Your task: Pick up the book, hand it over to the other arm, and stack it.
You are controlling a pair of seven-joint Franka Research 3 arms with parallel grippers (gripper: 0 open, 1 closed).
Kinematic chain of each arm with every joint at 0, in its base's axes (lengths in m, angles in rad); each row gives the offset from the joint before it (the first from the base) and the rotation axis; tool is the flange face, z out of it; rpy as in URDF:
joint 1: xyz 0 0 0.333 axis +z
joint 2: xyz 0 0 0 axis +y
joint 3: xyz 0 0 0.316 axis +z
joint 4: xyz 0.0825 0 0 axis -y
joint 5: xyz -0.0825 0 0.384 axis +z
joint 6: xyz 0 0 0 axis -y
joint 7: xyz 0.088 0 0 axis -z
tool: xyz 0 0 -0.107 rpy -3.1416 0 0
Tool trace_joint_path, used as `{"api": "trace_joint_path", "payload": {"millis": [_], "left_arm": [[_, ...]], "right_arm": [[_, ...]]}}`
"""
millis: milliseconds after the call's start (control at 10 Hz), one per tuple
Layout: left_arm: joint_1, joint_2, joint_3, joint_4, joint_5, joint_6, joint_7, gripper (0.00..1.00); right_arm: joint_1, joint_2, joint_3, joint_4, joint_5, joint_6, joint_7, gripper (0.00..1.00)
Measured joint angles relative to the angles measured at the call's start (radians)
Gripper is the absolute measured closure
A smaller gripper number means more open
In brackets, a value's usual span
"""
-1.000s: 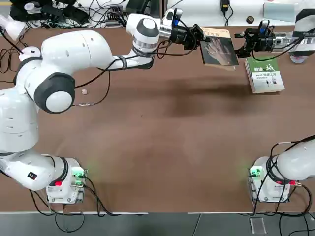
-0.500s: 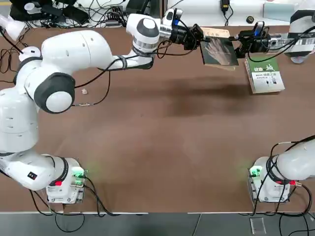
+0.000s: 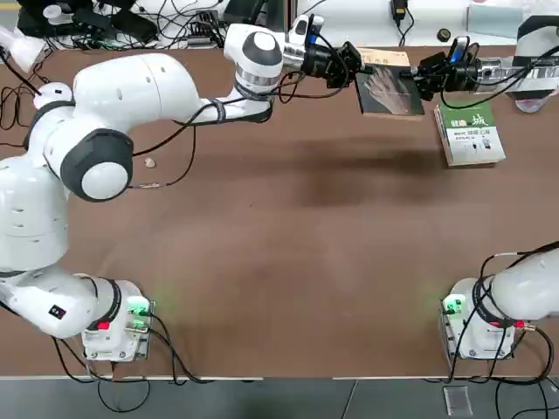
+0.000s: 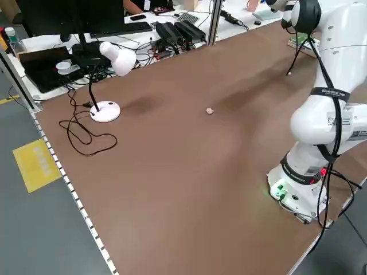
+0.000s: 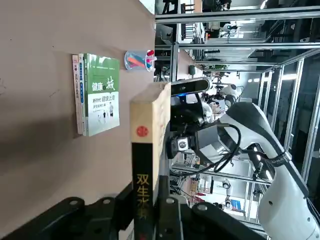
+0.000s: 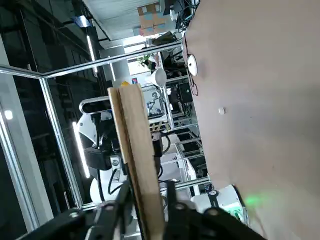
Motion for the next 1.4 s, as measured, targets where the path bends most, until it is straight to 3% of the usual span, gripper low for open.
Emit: {"api": "trace_joint_path", "payload": {"millis": [100,700,800,1000,1400], "left_arm": [[0.000,0.000,0.000,0.000,0.000,0.000,-0.002,0.81],[-0.001,0.000,0.000,0.004,0.000,0.000,-0.009,0.79],[-0.001,0.000,0.001,0.006,0.000,0.000,-0.009,0.71],[0.000,0.000,0.004,0.013,0.000,0.014,-0.009,0.66],[-0.005,0.000,0.004,0.022,0.000,0.030,-0.009,0.26]], "right_arm": [[0.000,-0.006,-0.001,-0.003,0.000,0.000,0.009,0.85],[0.000,-0.021,-0.007,-0.008,0.003,-0.006,0.060,0.85],[0.000,-0.021,-0.016,-0.009,0.003,-0.017,0.073,0.85],[-0.001,-0.021,-0.046,-0.009,0.002,-0.063,0.098,0.85],[-0.007,-0.022,-0.133,0.018,-0.048,-0.146,0.117,0.85]]}}
